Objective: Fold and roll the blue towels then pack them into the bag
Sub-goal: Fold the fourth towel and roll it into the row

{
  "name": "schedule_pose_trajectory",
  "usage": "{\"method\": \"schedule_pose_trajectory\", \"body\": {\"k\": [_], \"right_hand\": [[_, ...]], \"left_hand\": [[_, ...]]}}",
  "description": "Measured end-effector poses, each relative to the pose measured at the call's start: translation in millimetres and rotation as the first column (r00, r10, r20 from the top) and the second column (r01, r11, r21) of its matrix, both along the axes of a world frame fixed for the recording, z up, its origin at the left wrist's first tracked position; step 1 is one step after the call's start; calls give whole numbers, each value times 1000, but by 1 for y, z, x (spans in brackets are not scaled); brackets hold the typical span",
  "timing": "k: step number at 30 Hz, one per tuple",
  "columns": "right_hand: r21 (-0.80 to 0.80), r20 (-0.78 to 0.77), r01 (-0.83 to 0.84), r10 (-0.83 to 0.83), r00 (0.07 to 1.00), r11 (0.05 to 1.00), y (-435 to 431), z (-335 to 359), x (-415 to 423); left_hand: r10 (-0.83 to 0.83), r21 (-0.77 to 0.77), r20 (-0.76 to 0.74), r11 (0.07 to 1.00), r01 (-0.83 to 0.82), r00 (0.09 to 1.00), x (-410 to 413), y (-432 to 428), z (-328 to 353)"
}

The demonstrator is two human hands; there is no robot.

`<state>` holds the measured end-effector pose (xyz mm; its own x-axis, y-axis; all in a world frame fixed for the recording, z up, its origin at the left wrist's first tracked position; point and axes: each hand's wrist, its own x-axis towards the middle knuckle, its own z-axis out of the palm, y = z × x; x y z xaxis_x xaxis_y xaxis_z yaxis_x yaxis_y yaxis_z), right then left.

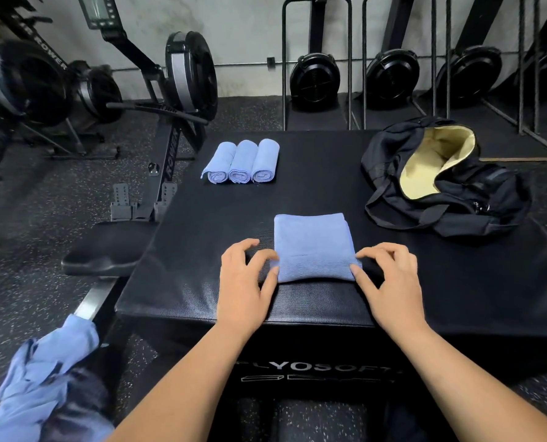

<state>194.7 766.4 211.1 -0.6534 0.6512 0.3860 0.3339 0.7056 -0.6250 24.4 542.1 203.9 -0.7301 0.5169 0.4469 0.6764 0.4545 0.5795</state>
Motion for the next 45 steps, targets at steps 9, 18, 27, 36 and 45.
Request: {"method": "schedule_pose_trajectory", "body": {"k": [9,18,27,36,45], "right_hand": [[153,89,6,-20,996,988,0,-10,-3],[64,194,-3,-9,981,998,9,-9,-5],[-108,152,20,-3,988,994,9,-3,-6],[-119,-69,-29,21,997,992,2,4,-1],[92,148,-18,4,989,996,2,-5,-5]], "left_hand": [[28,-77,-49,997,-32,998,0,2,-3],[15,-93,61,996,-9,998,-9,2,-8],[51,-6,193,999,-51,980,-6,3,-1],[-20,70,122,998,11,992,-5,2,1],[-2,-216,-19,976,-2,1000,-6,3,-6]]}}
